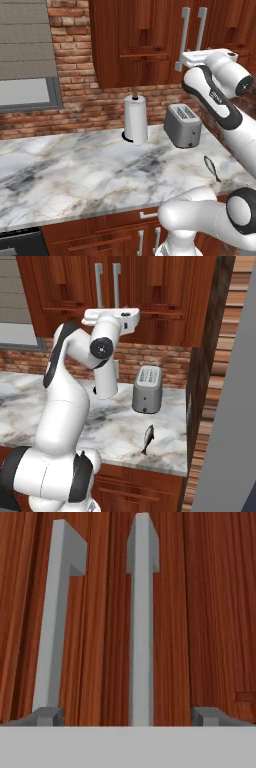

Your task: Retrieve the tupperware from the cabinet, then place the raw meat into the tupperware to avoid contamination.

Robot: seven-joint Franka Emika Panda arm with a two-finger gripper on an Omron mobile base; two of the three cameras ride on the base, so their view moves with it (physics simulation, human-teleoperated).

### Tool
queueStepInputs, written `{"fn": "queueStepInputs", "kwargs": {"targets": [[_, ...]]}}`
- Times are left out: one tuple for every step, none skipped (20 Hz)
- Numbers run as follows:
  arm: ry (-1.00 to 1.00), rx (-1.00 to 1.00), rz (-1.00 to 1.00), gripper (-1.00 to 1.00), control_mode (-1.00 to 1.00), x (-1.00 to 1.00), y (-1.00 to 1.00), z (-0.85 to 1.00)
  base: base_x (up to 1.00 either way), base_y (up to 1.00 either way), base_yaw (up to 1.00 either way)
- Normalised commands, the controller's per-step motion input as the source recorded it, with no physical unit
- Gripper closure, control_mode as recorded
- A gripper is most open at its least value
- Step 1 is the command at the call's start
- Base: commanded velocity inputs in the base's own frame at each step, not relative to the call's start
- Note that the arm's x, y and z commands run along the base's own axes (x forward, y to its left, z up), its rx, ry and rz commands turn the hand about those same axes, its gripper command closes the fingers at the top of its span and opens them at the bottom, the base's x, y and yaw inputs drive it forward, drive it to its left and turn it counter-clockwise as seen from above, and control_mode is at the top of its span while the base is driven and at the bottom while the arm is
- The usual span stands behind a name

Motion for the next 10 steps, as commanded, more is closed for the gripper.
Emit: {"fn": "queueStepInputs", "kwargs": {"targets": [[0.0,0.0,0.04,-1.0,-1.0,0.59,-0.22,-0.04,0.0,0.0,0.0],[-0.01,0.0,0.04,-1.0,-1.0,0.57,-0.2,-0.05,0.0,0.0,0.0],[-0.02,0.0,0.04,-1.0,-1.0,0.57,-0.16,-0.07,0.0,0.0,0.0],[-0.04,0.0,0.03,-1.0,-1.0,0.57,-0.08,-0.11,0.0,0.0,0.0],[-0.05,0.0,0.01,-1.0,-1.0,0.56,0.0,-0.15,0.0,0.0,0.0],[-0.05,0.0,0.0,-1.0,-1.0,0.55,0.05,-0.15,0.0,0.0,0.0],[-0.05,0.0,-0.01,-1.0,-1.0,0.47,0.25,-0.16,0.0,0.0,0.0],[-0.06,-0.01,-0.06,1.0,-1.0,0.4,0.47,-0.19,0.0,0.0,0.0],[-0.02,-0.04,-0.09,1.0,-1.0,0.35,0.58,-0.2,0.0,0.0,0.0],[0.0,-0.05,-0.13,1.0,-1.0,0.31,0.63,-0.14,0.0,0.0,0.0]]}}
